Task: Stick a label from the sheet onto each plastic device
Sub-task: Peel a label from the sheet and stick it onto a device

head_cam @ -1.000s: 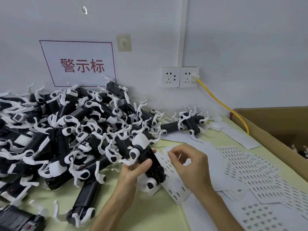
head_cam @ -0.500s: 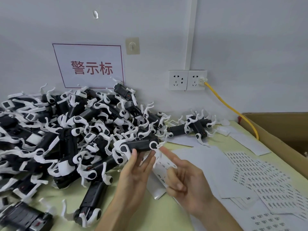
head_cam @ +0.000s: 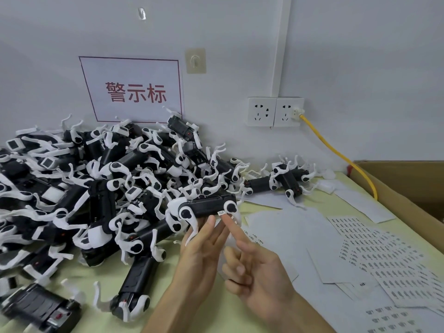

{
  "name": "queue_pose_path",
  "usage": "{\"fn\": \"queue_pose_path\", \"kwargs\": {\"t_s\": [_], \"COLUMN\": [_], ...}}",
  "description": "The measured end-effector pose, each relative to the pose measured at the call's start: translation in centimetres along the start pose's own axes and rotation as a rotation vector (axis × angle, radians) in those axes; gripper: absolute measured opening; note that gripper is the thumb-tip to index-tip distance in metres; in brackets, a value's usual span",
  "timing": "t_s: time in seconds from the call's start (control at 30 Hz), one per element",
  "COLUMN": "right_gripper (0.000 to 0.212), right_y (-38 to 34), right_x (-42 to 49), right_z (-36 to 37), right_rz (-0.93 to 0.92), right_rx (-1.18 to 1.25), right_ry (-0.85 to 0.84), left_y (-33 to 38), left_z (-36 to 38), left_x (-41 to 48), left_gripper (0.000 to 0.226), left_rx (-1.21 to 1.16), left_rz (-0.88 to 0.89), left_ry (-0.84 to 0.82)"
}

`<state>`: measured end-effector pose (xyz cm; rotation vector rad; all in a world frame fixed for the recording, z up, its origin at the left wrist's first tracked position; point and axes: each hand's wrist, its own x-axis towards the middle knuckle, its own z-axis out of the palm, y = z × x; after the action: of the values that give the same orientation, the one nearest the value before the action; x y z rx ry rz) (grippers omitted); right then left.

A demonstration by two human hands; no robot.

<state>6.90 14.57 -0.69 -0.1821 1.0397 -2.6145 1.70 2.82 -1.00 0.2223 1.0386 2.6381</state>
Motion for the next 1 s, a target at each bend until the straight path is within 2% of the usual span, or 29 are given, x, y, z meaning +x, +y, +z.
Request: {"fn": "queue_pose_path", "kwargs": {"t_s": [0.07,0.17,0.3,0.4,0.5,0.63,0.87,1.0], "right_gripper": [0.064,0.055,0.055,0.058,0.056,0.066,0.061,0.056], "right_y": [0.05,0.27,0.40,0.50,0.63,0.60,0.60,0.75], "right_x": [0.08,0.14,0.07,0.03,-0.04,-0.03,-0.05,0.01], "right_z": [-0.06,-0.21,-0.22,-0.17,-0.22,-0.10,-0.16,-0.15], "right_rz": [0.004,-0.002,0.001,0.018,0.023,0.027,0.033,0.040], "right_rx": [-0.002,0.003,0.011,0.026,0.039,0.027,0.038,0.037], "right_ry": [0.006,0.017,-0.003,-0.013,-0.019,-0.055,-0.053,-0.083], "left_y": [-0.09,-0.19,-0.33,-0.52,-0.52,-0.43,-0.38,-0.28], "left_z": [0.01,-0.05,0.02,-0.17,-0.08,0.05,0.09,0.32], "left_x": [-0.10,-0.17,-0.17,-0.01,-0.03,-0.06,-0.04,-0.24], "left_gripper": [0.016,0.044,0.045,0.054,0.046,0.039,0.047,0.029], "left_rx": [0.020,0.045,0.027,0.011,-0.002,0.000,0.006,0.006], "left_rz": [-0.005,-0.016,-0.005,-0.022,-0.036,-0.039,-0.044,-0.014], "left_ry": [-0.006,0.019,0.037,0.103,0.125,0.120,0.134,0.180]}}
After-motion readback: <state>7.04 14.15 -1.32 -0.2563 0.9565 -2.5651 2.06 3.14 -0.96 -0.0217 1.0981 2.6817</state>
